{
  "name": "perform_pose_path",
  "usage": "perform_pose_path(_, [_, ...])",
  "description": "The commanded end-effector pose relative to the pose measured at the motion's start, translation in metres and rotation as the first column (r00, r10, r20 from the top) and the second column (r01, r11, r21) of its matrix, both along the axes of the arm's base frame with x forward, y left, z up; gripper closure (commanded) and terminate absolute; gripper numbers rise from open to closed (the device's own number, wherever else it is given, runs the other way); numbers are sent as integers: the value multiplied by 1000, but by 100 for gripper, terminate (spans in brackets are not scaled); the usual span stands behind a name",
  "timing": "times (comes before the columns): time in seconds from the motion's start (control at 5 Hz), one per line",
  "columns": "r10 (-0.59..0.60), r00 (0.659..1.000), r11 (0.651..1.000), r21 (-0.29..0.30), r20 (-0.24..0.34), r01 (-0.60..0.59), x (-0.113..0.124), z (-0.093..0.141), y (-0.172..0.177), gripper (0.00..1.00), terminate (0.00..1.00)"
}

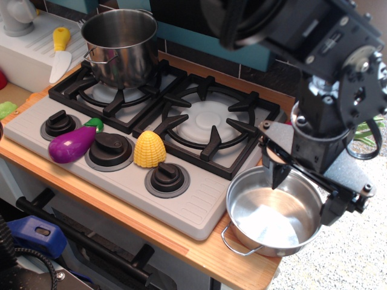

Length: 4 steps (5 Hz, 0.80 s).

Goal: Put pot or pan on stove

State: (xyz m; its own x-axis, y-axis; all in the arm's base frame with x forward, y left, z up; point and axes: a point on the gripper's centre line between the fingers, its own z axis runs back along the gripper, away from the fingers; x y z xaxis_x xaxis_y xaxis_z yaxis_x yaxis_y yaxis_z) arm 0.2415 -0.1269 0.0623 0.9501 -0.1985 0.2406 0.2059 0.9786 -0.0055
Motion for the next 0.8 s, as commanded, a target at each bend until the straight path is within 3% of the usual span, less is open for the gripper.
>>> perform_pose_path(0.0, [-42,998,997,-64,46,45,-1,-14,-2,0,0])
perform_pose_path(0.6, [-75,993,995,-55,93,81,-6,-38,-7,0,0])
